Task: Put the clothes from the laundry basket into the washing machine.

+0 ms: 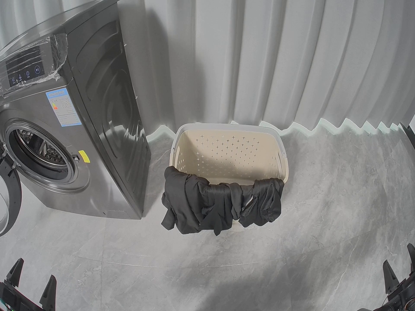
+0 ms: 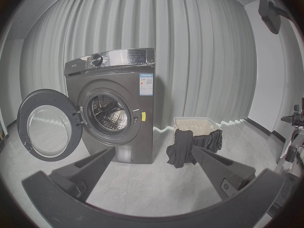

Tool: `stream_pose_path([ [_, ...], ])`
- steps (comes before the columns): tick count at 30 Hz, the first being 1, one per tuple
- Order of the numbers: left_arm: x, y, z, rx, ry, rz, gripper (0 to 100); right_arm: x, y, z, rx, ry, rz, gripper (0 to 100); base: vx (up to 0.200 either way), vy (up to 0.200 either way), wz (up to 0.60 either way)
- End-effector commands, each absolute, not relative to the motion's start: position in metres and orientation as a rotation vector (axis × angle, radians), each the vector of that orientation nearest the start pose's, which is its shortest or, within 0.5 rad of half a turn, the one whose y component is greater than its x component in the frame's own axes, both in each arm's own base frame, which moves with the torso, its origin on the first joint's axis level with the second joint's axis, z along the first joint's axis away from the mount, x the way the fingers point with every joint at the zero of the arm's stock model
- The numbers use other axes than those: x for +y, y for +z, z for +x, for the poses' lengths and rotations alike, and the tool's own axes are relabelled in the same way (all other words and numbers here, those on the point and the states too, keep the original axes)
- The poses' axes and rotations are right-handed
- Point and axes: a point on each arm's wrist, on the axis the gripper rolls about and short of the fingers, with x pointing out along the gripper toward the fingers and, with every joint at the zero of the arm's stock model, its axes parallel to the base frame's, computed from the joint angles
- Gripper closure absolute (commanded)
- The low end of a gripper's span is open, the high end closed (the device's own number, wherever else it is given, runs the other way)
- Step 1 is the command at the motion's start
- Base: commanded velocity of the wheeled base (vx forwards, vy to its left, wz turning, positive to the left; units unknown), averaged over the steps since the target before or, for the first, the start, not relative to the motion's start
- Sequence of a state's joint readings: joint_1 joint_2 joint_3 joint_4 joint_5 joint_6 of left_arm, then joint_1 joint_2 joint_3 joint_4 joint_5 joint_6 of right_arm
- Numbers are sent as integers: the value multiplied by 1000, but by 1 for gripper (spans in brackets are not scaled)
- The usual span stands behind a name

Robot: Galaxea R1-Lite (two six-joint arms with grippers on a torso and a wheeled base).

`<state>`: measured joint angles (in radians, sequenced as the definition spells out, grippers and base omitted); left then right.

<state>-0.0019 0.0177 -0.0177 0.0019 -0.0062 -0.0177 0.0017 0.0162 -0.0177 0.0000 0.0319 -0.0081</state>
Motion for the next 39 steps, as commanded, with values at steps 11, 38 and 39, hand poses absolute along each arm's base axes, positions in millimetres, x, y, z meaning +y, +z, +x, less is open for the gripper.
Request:
stream_pose_path([
  [11,0,76,-23,0,-8,-18,0,1,77,-23,-14,34,-5,0,127,0,0],
  [38,0,76,-23,0,-8,-14,0,16,125,143,616,285,68,0,37,0,0],
  [39,0,76,-23,0,-8,-14,0,16,125,143,616,285,68,0,0,0,0],
])
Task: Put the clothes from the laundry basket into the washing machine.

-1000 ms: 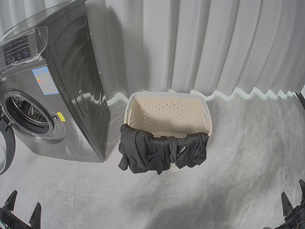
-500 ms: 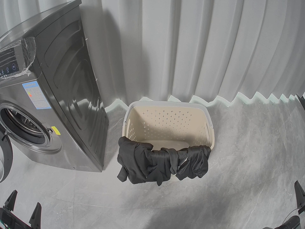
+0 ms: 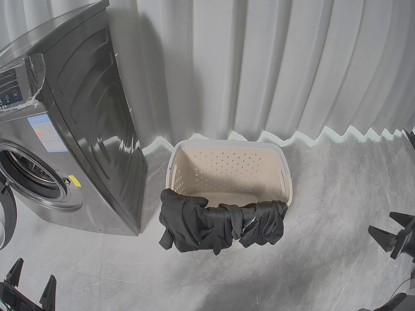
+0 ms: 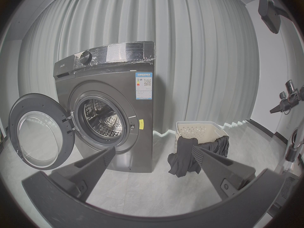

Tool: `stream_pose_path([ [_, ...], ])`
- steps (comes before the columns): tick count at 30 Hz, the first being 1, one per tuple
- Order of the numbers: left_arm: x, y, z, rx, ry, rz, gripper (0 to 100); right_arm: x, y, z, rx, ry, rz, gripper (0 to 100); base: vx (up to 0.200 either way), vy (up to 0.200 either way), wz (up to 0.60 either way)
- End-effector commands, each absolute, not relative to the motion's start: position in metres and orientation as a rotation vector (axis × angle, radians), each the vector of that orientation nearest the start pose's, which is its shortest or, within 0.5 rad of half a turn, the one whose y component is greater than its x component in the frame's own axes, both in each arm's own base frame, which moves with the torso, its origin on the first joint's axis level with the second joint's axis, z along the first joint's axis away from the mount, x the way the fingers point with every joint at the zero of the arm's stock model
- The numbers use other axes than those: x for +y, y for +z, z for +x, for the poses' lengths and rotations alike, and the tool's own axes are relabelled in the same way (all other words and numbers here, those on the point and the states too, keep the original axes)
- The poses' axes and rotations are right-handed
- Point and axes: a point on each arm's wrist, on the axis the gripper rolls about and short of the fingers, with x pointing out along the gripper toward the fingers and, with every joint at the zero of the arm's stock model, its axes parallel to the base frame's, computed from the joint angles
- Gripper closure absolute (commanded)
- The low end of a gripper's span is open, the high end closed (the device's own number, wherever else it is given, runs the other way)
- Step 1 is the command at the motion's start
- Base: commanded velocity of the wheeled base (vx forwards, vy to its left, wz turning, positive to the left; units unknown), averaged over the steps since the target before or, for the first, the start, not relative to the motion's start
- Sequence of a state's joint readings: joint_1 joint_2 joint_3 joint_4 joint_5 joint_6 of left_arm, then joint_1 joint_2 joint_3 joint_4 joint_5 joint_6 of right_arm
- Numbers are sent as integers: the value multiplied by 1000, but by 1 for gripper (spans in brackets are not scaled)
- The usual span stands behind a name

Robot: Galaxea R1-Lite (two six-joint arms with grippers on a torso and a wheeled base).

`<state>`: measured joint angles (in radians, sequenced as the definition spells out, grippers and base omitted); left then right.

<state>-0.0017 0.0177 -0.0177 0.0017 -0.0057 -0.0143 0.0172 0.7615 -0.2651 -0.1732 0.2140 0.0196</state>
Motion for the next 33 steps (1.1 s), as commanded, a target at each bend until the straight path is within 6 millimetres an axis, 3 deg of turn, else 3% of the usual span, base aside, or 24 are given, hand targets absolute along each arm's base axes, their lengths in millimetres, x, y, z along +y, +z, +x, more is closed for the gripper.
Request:
stream_pose_path([
  [1,0,76,-23,0,-8,-14,0,21,122,150,638,278,68,0,0,0,0],
  [10,0,76,-23,0,-8,-17,0,56,94,185,717,236,112,0,0,0,0],
  [22,0,76,-23,0,-8,-17,0,75,63,219,747,249,103,0,0,0,0],
  [33,0,76,-23,0,-8,-17,0,94,18,248,704,277,113,0,0,0,0],
])
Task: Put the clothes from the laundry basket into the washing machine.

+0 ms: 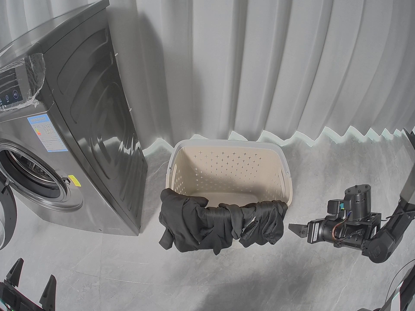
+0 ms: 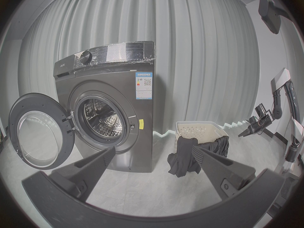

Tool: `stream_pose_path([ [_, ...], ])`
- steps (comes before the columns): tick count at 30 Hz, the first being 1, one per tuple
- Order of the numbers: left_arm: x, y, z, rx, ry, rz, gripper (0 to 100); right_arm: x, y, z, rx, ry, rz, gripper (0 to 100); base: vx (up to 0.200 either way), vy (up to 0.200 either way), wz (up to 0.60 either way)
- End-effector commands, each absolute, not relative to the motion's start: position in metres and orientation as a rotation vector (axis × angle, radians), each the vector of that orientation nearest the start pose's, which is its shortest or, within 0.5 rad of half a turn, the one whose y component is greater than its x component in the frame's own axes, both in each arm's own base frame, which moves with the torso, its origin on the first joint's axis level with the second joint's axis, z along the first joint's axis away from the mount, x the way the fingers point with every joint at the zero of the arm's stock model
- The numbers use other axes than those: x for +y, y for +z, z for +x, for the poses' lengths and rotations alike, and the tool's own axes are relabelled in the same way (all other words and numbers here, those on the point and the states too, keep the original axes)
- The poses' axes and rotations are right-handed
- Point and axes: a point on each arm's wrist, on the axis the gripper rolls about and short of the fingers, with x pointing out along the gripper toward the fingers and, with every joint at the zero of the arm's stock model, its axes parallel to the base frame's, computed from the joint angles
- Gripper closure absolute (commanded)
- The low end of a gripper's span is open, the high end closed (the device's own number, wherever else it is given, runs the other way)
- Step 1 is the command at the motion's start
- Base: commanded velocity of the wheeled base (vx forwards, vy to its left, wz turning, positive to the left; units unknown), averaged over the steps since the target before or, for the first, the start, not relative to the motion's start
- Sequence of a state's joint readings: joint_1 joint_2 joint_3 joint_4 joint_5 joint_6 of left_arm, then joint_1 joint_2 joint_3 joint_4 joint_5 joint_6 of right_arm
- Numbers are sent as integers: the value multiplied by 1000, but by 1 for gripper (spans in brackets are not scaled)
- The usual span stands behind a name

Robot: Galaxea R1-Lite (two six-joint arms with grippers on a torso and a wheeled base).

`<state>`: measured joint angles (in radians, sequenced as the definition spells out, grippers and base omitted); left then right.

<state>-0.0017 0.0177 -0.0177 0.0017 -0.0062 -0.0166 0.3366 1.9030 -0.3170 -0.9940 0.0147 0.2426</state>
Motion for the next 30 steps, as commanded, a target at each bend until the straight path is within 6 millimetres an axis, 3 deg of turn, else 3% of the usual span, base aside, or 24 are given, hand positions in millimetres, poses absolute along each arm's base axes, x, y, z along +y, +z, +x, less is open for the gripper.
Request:
stream_pose_path([
  [1,0,76,-23,0,-8,-17,0,96,16,249,699,279,113,0,0,0,0],
  [12,0,76,-23,0,-8,-18,0,118,-13,274,678,310,108,0,0,0,0],
  [30,0,76,-23,0,-8,-20,0,131,-18,308,601,305,122,0,0,0,0],
])
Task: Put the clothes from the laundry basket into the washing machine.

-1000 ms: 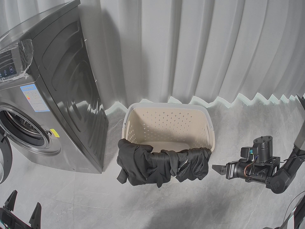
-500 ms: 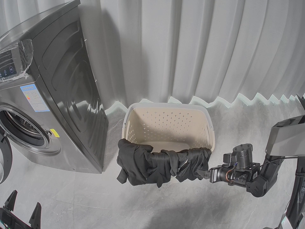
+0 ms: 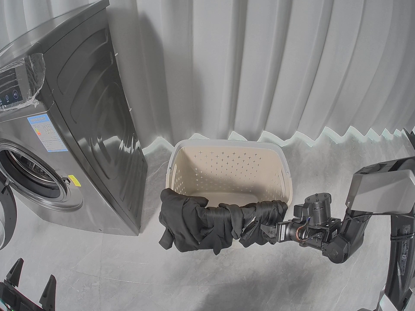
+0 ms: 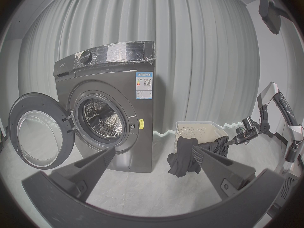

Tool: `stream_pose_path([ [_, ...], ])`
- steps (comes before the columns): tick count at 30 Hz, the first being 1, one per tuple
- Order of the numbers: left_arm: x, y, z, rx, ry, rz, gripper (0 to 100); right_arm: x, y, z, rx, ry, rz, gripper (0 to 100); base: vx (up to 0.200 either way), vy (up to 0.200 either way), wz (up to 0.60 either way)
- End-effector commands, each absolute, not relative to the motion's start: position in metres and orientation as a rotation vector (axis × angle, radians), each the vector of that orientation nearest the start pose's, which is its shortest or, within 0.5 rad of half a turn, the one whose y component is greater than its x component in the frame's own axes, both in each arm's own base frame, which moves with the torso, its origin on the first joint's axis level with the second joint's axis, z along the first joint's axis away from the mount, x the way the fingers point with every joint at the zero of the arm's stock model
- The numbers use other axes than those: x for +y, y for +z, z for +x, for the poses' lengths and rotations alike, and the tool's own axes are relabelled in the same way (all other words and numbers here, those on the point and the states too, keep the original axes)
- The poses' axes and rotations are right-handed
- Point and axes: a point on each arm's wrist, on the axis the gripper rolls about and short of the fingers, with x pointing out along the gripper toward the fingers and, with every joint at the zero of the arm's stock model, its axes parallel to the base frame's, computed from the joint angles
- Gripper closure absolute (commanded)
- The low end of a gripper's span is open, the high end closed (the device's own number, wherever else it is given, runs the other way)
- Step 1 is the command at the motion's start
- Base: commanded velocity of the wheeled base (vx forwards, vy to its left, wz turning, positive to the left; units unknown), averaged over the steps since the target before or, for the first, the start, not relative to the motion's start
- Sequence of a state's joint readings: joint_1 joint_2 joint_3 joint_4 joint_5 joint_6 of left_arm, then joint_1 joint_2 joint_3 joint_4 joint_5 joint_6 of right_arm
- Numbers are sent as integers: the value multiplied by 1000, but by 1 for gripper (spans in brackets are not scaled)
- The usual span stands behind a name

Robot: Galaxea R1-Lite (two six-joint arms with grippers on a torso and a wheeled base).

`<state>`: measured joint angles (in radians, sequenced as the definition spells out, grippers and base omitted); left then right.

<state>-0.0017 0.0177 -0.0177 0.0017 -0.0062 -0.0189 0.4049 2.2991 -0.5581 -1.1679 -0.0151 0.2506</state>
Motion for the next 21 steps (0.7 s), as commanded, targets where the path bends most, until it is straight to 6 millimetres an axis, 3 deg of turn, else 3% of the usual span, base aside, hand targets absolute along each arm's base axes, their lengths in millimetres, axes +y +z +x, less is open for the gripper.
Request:
stream_pose_path([
  [1,0,76,-23,0,-8,-20,0,131,-18,309,598,305,123,0,0,0,0],
  [18,0,76,-23,0,-8,-20,0,132,-22,324,570,294,132,0,0,0,0],
  [19,0,76,-23,0,-8,-20,0,133,-21,326,552,292,133,100,0,0,0],
  [21,0,76,-23,0,-8,-20,0,133,-20,326,545,294,134,100,0,0,0],
])
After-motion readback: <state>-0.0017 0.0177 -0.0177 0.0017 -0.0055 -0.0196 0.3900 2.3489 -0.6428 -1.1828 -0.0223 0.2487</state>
